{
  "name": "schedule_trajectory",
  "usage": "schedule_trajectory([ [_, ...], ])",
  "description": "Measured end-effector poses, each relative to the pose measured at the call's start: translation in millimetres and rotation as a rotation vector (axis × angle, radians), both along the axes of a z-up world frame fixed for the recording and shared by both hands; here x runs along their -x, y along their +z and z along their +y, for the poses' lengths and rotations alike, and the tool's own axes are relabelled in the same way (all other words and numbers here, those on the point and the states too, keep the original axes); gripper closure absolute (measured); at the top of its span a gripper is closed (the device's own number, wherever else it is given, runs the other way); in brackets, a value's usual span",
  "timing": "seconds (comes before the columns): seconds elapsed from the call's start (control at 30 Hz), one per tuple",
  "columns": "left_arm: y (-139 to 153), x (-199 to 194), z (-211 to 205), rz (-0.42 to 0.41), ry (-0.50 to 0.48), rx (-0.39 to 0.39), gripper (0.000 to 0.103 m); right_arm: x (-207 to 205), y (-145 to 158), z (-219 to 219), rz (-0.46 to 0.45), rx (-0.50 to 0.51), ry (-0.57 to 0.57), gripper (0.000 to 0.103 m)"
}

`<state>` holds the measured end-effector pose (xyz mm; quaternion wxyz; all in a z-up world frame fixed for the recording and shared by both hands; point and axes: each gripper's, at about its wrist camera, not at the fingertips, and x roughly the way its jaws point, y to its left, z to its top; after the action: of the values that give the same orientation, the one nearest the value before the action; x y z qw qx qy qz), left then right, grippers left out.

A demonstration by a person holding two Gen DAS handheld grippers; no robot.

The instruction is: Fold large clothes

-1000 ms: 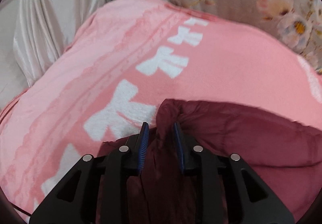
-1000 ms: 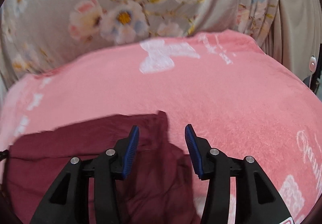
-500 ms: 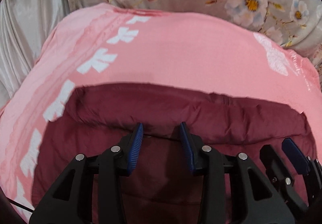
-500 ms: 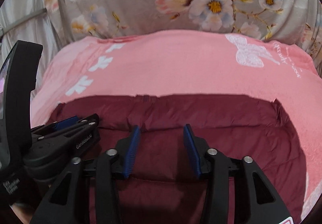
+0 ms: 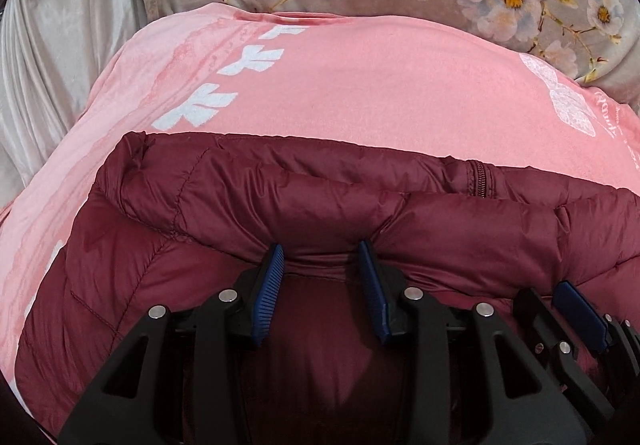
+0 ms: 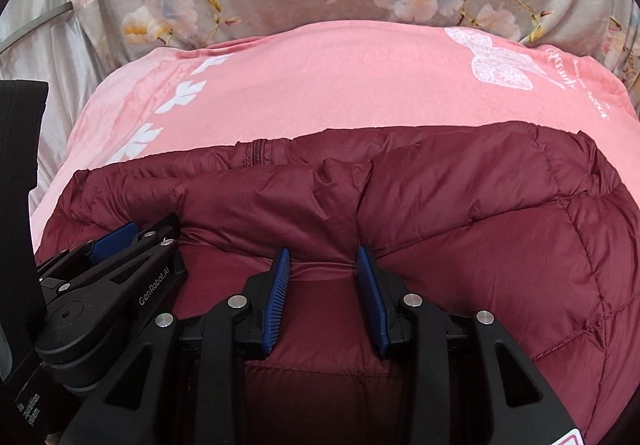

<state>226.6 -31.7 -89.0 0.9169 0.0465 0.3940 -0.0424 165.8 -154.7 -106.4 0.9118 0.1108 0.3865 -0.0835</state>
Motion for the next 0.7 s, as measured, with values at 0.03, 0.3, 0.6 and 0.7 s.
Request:
schedule_trajectory([
  [0.03, -0.5, -0.4, -0.2, 0.001, 0.001, -0.002, 0.065, -0.3, -0.7, -0.3, 0.003, -0.003, 0.0, 0.066],
  [0.3, -1.4, -2.1, 1.0, 0.001, 0.002, -0.002, 0.065, -1.8, -2.7, -0.8, 0.006, -0.005, -0.002, 0.066],
  [0.6, -2.5, -1.7, 0.2, -0.005, 0.013, -0.004, 0.065, -1.5, -3.9, -1.9, 0.006, -0.006, 0.0, 0.067],
  [0.7, -2.7, -1.9, 0.1, -0.01, 0.024, -0.007, 0.063, -3.0, -4.5, -3.5, 0.005, -0.005, -0.002, 0.068],
])
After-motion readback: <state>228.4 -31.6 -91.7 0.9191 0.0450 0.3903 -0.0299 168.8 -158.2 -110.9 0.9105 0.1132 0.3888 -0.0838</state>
